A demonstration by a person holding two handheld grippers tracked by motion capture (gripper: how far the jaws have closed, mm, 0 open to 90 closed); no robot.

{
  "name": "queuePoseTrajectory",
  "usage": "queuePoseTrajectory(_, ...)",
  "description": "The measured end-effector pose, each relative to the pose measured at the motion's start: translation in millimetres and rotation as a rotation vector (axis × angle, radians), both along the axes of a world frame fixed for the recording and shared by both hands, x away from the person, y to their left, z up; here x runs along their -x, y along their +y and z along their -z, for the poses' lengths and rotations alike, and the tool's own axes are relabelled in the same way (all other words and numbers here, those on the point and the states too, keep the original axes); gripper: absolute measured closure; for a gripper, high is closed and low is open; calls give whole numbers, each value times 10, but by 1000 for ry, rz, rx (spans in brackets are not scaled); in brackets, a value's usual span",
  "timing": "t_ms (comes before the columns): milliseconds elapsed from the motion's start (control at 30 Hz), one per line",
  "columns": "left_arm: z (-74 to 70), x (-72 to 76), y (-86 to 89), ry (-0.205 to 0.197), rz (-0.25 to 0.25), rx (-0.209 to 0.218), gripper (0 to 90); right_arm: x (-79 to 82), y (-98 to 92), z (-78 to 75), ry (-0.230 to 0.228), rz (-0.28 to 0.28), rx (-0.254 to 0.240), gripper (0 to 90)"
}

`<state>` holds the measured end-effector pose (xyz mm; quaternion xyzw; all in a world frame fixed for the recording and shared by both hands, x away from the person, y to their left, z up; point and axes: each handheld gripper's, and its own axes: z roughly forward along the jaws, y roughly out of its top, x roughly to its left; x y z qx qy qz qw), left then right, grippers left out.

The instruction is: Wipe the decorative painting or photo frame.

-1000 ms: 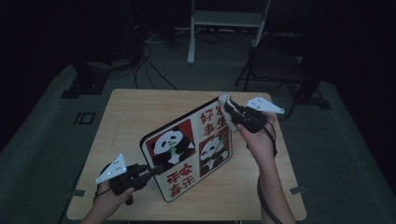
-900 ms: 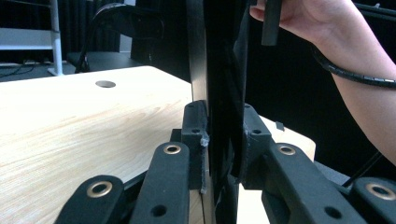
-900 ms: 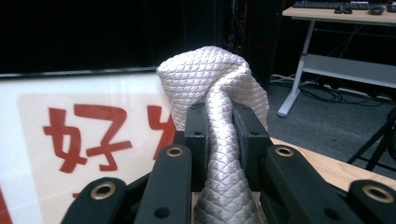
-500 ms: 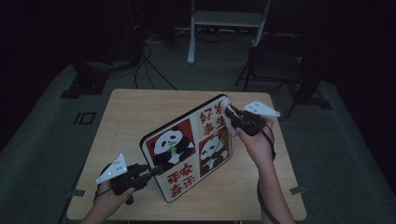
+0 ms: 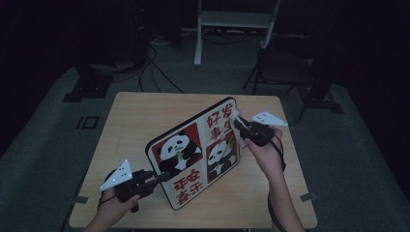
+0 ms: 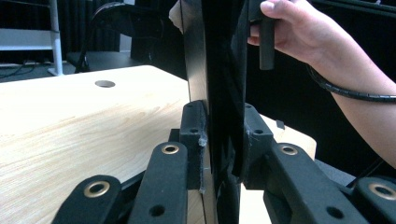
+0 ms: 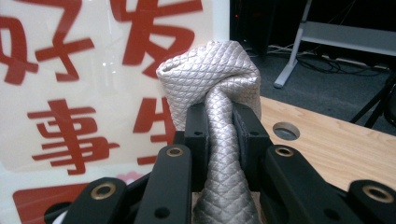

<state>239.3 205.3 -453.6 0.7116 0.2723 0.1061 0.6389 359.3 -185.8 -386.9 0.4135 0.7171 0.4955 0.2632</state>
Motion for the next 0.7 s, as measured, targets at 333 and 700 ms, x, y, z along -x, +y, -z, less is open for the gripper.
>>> queuePoseTrajectory(333, 8, 3, -1, 1, 2, 4, 762, 25, -16, 123, 23, 1, 18, 780)
queuePoseTrajectory(700, 3, 8, -14, -3, 9, -6, 754, 49, -51, 337, 69, 3, 35, 780)
